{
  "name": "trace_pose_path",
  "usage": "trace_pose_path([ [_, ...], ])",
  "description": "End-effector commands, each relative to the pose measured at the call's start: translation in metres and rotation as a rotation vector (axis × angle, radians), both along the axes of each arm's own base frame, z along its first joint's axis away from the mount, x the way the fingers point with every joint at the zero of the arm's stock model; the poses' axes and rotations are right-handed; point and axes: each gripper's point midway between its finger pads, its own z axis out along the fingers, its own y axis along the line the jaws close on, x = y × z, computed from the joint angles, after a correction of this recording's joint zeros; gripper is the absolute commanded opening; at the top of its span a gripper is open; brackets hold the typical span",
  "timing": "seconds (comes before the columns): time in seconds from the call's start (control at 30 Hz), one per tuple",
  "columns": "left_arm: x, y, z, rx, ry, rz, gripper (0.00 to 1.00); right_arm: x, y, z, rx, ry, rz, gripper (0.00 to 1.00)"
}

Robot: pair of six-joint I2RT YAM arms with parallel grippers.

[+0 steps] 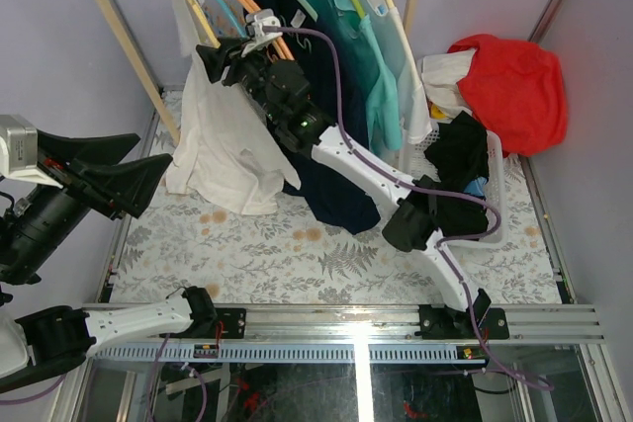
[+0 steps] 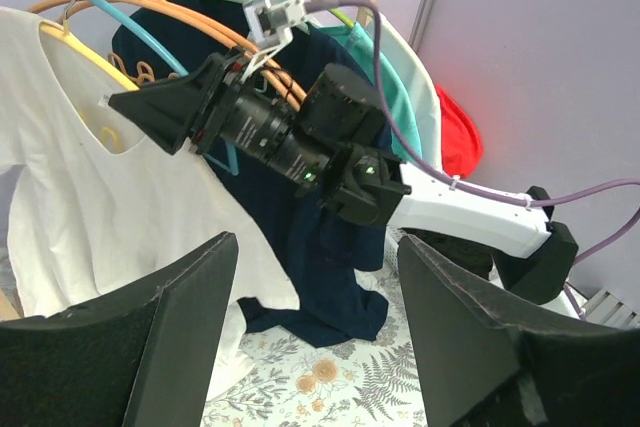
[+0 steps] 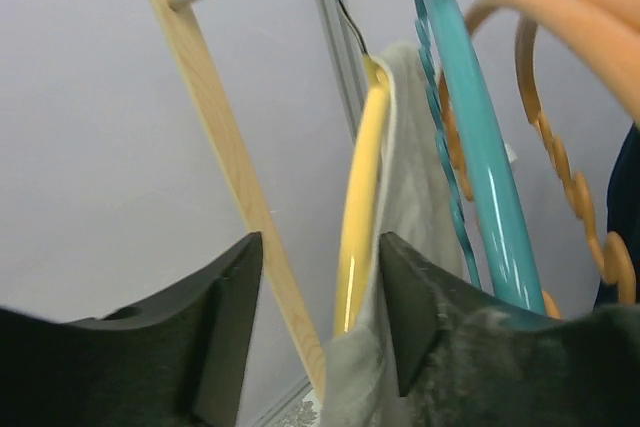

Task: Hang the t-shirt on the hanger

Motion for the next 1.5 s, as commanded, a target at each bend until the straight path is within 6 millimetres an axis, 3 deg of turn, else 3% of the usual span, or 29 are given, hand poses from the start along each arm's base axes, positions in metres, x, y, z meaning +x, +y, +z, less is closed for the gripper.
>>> trace_pose_path([
  [0.0, 0.004, 0.003, 0.007, -0.033, 0.004, 0.031, 0.65, -0.049, -0.050, 0.113, 0.123, -0.113, 0.055, 0.61],
  [0.17, 0.008, 0.005, 0.007, -0.042, 0.018, 0.065, 0.65, -0.080, -0.087, 0.158, 0.122, -0.138, 0.064, 0.68],
  [0.3, 0.020, 0.002, 0.001, -0.050, 0.052, 0.118, 0.65, -0.107, -0.121, 0.179, 0.080, -0.130, 0.065, 0.68],
  [0.37, 0.029, -0.003, -0.005, -0.059, 0.078, 0.156, 0.66, -0.120, -0.140, 0.182, 0.050, -0.106, 0.063, 0.67],
  [0.53, 0.060, -0.030, -0.021, -0.033, 0.136, 0.248, 0.71, -0.155, -0.192, 0.168, -0.074, 0.024, 0.049, 0.61],
  [0.6, 0.067, -0.031, -0.020, -0.044, 0.136, 0.286, 0.73, -0.168, -0.199, 0.157, -0.120, 0.068, 0.090, 0.58],
  [0.77, 0.081, -0.018, -0.018, -0.019, 0.130, 0.421, 0.75, -0.180, -0.173, 0.100, -0.285, 0.211, 0.230, 0.51],
  [0.83, 0.080, -0.017, -0.016, -0.019, 0.138, 0.424, 0.74, -0.168, -0.146, 0.057, -0.390, 0.276, 0.262, 0.49],
  [0.9, 0.079, -0.018, -0.017, -0.017, 0.146, 0.416, 0.74, -0.155, -0.132, 0.036, -0.450, 0.273, 0.216, 0.47],
  [1.03, 0.072, -0.005, -0.019, -0.030, 0.151, 0.423, 0.72, -0.124, -0.116, 0.023, -0.474, 0.232, 0.108, 0.45],
  [1.27, 0.056, 0.028, -0.021, -0.055, 0.142, 0.452, 0.71, -0.094, -0.086, 0.014, -0.474, 0.197, 0.074, 0.43],
  [1.47, 0.048, 0.045, -0.017, -0.068, 0.117, 0.458, 0.71, -0.066, -0.087, 0.003, -0.461, 0.197, -0.053, 0.42],
])
